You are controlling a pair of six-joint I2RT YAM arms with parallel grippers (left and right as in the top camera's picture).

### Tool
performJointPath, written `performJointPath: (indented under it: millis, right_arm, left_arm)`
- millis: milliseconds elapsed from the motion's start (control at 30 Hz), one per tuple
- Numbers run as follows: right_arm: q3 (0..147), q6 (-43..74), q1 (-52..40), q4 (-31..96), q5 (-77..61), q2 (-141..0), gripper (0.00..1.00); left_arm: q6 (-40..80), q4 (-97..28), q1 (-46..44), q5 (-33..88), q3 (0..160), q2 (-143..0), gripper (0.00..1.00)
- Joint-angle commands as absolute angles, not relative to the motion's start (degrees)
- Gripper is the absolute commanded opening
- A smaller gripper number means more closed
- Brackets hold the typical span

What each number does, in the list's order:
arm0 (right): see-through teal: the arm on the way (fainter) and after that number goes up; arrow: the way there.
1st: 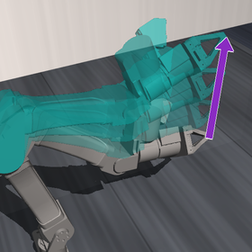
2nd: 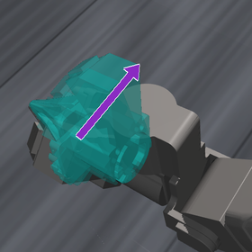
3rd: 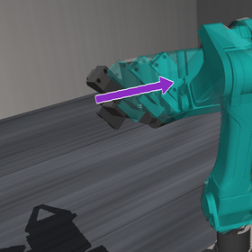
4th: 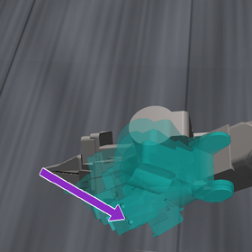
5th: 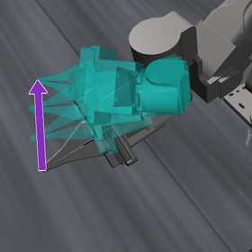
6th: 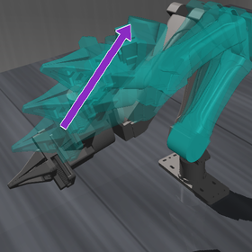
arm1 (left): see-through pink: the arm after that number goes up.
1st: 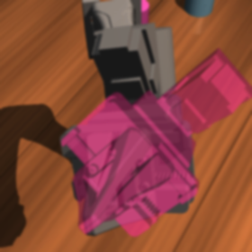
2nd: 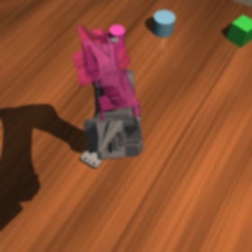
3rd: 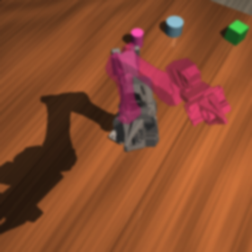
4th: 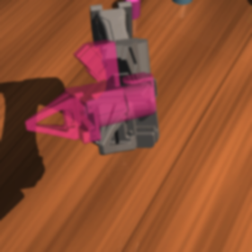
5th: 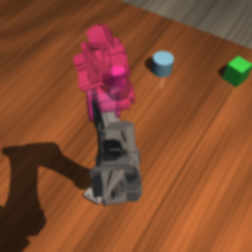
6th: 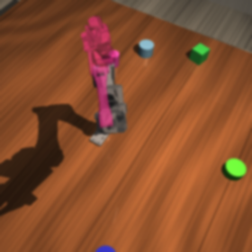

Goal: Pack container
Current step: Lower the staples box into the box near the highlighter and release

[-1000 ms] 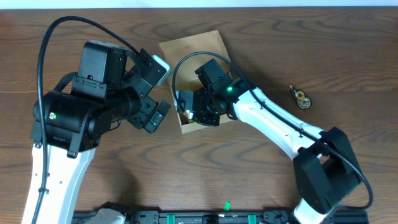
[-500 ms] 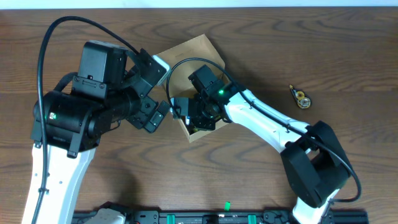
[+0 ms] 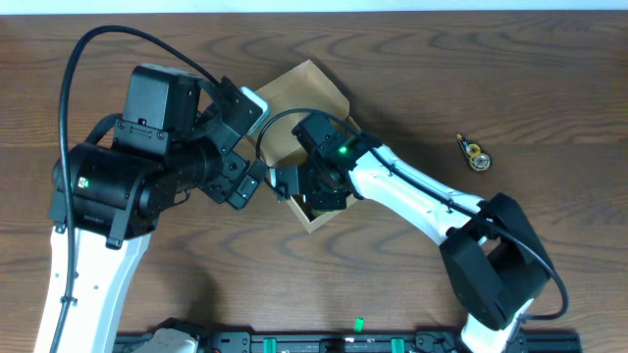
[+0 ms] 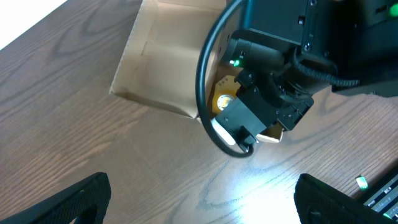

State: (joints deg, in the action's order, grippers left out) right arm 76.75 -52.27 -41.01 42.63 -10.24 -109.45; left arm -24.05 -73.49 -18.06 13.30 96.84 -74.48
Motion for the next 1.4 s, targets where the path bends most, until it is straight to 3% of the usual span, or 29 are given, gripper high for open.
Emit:
performJointPath:
  millis: [0,533,1000,1367]
  right_arm:
    - [76.3,-54.5,-42.3,42.9,-8.8,-109.8,0.19]
    - [76.3,-56.7,-45.4,44.4,-4.5,-109.8,0.14]
    - [76.3,-46.8,-45.2,40.0,-6.7,-109.8,0.14]
    - [76.3,-32.4,-44.3,36.1,-11.0,-109.8,0.17]
  left_arm:
    - [-24.4,-73.6,-18.0,13.0,97.8,-74.5,0.95]
    - [-24.4,-73.6,-18.0,13.0,97.8,-74.5,0.95]
    - [-24.4,-73.6,-18.0,13.0,97.8,-74.5,0.95]
    - [-24.4,-73.6,-18.0,13.0,97.8,-74.5,0.95]
